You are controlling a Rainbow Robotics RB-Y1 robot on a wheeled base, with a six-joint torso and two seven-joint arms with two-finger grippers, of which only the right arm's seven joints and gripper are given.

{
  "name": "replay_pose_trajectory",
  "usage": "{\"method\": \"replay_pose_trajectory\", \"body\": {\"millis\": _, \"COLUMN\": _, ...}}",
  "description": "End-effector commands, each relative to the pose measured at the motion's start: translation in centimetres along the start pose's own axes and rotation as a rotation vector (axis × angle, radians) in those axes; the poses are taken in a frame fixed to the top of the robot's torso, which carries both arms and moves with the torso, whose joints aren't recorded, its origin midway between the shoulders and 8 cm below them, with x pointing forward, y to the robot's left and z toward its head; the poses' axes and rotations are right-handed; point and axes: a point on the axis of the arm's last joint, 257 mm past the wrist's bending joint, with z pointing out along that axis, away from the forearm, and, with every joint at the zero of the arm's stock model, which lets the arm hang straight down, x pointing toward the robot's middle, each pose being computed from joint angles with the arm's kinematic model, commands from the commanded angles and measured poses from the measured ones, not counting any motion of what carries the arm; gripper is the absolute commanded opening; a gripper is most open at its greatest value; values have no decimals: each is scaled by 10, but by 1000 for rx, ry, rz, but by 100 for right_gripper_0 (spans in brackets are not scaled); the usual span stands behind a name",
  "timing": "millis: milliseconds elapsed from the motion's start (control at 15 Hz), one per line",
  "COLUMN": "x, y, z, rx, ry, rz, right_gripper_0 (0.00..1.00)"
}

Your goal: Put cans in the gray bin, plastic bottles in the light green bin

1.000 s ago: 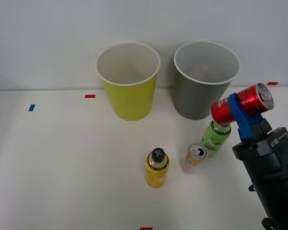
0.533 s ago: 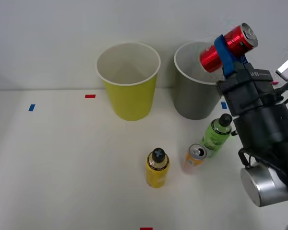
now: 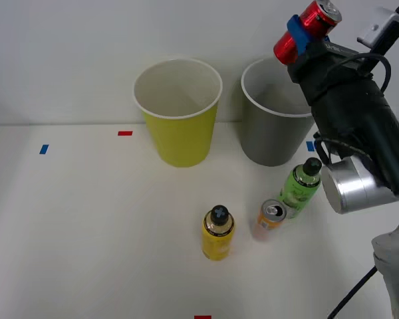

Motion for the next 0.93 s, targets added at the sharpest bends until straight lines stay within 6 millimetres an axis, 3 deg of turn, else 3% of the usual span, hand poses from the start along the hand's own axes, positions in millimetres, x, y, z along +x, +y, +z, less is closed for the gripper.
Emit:
{"method": "replay_pose_trajectory", "body": {"millis": 67, "x": 6, "y": -18, "z": 33, "rx": 43, "ry": 5, "rz": -65, "right_gripper_0": 0}}
{"method": "replay_pose_trajectory", "body": {"millis": 400, "x": 31, "y": -48, "z": 39, "rx": 94, "ry": 62, "rz": -229, "right_gripper_0": 0}}
{"method": "replay_pose_trajectory", "body": {"millis": 933, "x": 35, "y": -51, "z": 38, "rx": 90, "ry": 77, "rz": -260, "right_gripper_0": 0}}
